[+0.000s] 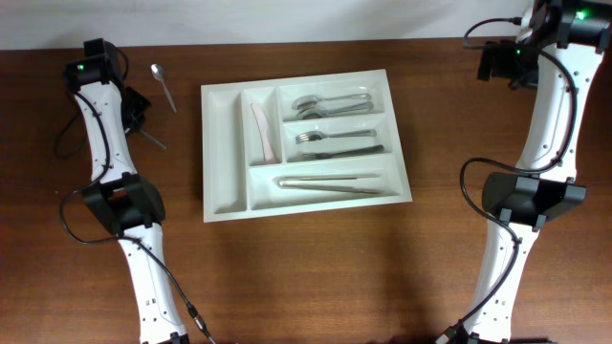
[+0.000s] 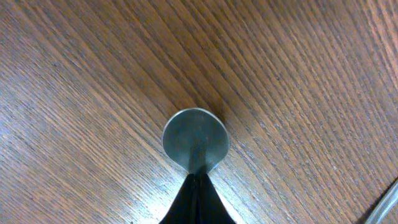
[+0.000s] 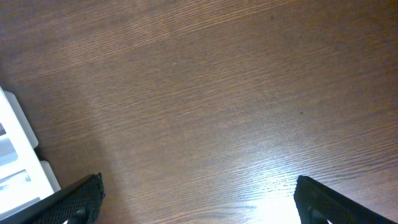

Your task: Pack container

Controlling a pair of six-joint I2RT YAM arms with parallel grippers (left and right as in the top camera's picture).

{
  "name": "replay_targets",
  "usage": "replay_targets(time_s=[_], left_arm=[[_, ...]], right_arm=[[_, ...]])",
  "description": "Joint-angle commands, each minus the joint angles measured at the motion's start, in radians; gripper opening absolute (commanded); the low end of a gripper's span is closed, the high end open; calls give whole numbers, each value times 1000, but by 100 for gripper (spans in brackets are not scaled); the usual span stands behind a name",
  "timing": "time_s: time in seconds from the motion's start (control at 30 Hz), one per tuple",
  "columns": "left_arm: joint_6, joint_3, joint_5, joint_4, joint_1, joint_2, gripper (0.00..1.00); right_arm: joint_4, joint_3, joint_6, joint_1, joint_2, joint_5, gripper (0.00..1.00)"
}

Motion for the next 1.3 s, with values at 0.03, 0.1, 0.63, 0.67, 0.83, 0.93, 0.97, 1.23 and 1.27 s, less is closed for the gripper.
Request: replay_targets(time_s=[0.03, 0.1, 0.63, 0.67, 0.83, 0.93, 0.97, 1.23, 1.27], left_arm=[[1, -26, 47, -26, -1, 71, 2], [1, -26, 48, -23, -1, 71, 2], [1, -26, 47, -10, 0, 71, 64], [1, -26, 47, -3, 0, 71, 66], [1, -26, 45, 46, 1, 71, 73], [1, -26, 42, 83, 3, 71, 75], [1, -26, 43, 92, 5, 71, 75], [1, -26, 7, 116, 21, 71, 74], [1, -26, -1, 116, 23, 71, 74]], right_arm=[[-6, -4, -10, -1, -10, 8, 99], [-6, -4, -10, -1, -10, 8, 99], [-6, -4, -10, -1, -10, 8, 99], [-6, -4, -10, -1, -10, 8, 99], [-6, -4, -10, -1, -10, 8, 99], [-6, -4, -10, -1, -10, 8, 99], [-6, -4, -10, -1, -10, 8, 99], [-6, -4, -10, -1, -10, 8, 99], [-6, -4, -10, -1, -10, 8, 99]])
